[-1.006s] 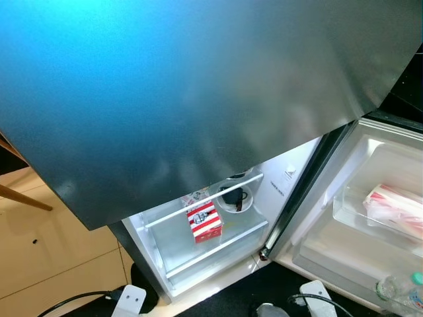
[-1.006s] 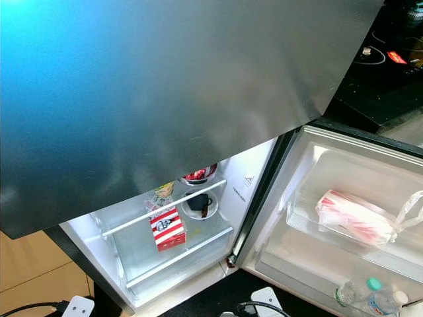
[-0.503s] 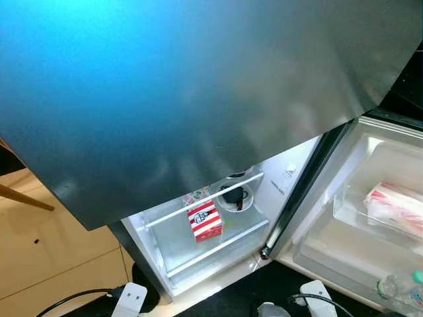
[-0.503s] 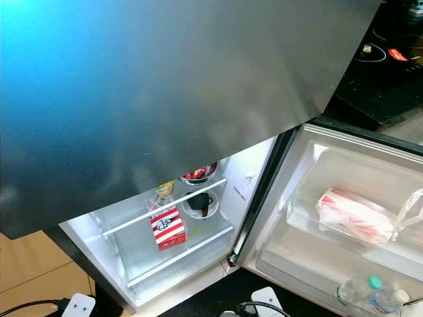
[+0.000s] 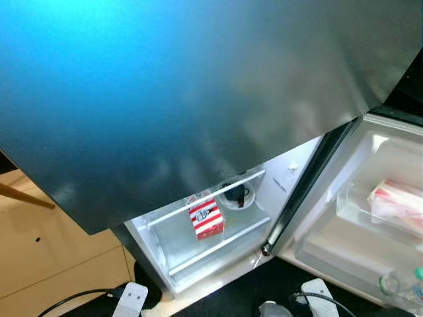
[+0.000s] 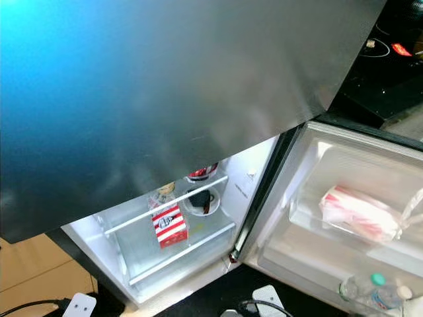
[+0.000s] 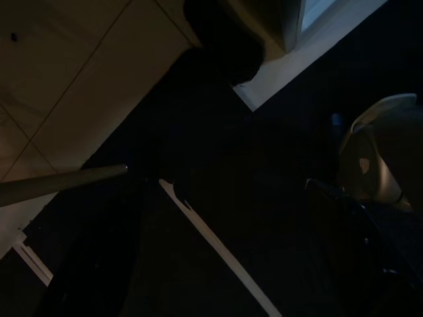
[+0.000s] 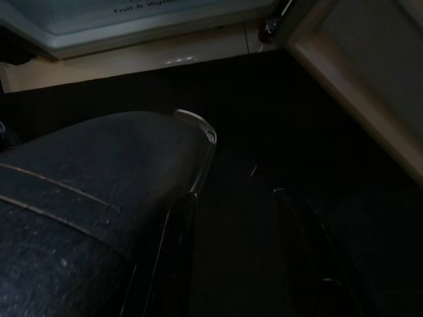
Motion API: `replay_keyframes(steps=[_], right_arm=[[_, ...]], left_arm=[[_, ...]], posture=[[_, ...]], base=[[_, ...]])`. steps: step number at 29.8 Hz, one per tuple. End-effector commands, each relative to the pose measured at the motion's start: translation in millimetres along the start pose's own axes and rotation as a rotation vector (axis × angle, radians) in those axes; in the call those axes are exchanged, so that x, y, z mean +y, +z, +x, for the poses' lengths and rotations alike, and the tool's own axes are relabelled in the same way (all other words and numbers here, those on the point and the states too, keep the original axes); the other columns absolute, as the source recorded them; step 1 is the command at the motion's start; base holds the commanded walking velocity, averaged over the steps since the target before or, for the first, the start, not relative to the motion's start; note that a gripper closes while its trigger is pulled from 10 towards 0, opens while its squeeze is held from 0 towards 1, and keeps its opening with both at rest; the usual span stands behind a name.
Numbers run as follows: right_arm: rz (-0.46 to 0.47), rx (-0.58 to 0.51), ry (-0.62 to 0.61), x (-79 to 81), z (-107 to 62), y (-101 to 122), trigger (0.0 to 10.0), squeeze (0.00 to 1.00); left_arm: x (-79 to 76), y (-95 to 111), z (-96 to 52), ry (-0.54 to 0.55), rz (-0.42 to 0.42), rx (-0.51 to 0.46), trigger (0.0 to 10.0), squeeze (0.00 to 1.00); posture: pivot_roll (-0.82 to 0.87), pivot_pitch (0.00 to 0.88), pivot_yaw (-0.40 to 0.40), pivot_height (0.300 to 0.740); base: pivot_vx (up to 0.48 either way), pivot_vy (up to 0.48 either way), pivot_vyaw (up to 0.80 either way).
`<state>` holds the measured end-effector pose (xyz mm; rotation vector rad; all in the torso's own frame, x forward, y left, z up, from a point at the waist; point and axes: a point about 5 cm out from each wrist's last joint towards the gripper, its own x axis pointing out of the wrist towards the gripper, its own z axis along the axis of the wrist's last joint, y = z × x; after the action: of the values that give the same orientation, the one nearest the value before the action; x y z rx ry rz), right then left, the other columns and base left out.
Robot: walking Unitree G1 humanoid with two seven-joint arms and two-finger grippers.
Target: Restocking fridge
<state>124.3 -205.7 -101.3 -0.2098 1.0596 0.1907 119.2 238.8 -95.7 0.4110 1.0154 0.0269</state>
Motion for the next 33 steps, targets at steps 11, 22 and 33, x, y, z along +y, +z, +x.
replay_keyframes(steps=[11,22,33], right_arm=[[0.01,0.013,-0.004,-0.4,-1.1,-4.7,10.0,0.0],[0.011,0.017,-0.006,-0.6,-1.0,-4.7,10.0,0.0],[0.015,0.022,-0.006,-0.4,-1.4,-6.3,10.0,0.0]], left_arm=[[-3.3,-6.7,-1.8,-0.009,0.003,0.025,10.0,0.0],[-4.3,-9.4,-2.4,-0.011,0.005,0.038,10.0,0.0],[-4.7,-11.6,-3.0,-0.014,0.004,0.048,10.0,0.0]], posture=[[-0.05,0.063,-0.049,0.74],[-0.06,0.064,-0.048,0.74],[-0.06,0.067,-0.05,0.74]], base=[[-0.48,0.0,0.0],[-0.48,0.0,0.0],[-0.438,0.0,0.0]])
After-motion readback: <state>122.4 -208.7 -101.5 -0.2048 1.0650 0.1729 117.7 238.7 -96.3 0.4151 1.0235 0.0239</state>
